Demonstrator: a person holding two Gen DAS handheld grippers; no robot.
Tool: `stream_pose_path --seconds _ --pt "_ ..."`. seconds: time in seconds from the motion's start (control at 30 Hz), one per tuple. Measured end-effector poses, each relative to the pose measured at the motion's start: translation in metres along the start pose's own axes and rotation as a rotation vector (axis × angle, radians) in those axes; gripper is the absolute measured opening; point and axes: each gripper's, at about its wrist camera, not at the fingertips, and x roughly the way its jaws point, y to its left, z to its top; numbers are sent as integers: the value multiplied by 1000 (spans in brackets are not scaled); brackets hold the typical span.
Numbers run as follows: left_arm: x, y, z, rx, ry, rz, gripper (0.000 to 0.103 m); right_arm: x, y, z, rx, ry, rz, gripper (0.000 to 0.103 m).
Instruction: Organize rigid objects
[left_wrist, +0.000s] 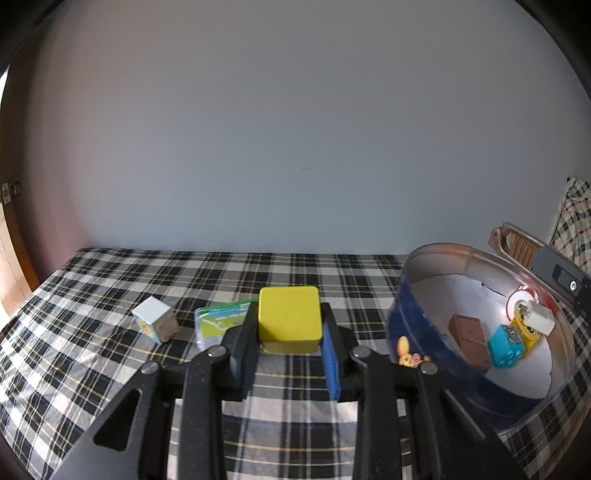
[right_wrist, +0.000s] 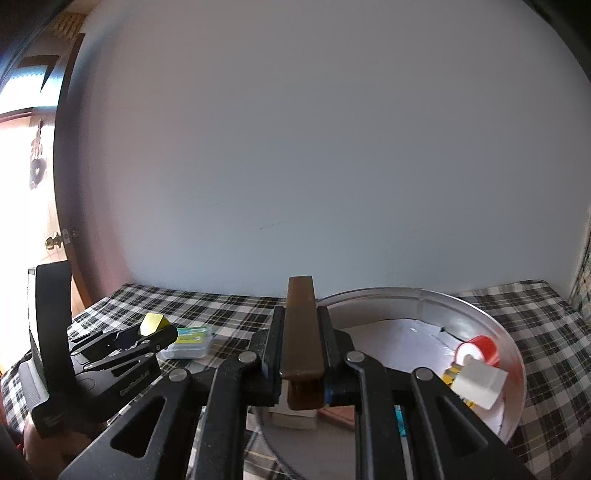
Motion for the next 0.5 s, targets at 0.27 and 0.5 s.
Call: stream_pose_path --seconds 0.27,0.5 --pt "2 -18 5 12 -11 -18 29 0 -19 3 18 -6 -36 17" --pt "2 -27 9 11 -23 -24 29 -2 -29 5 26 -14 -61 17"
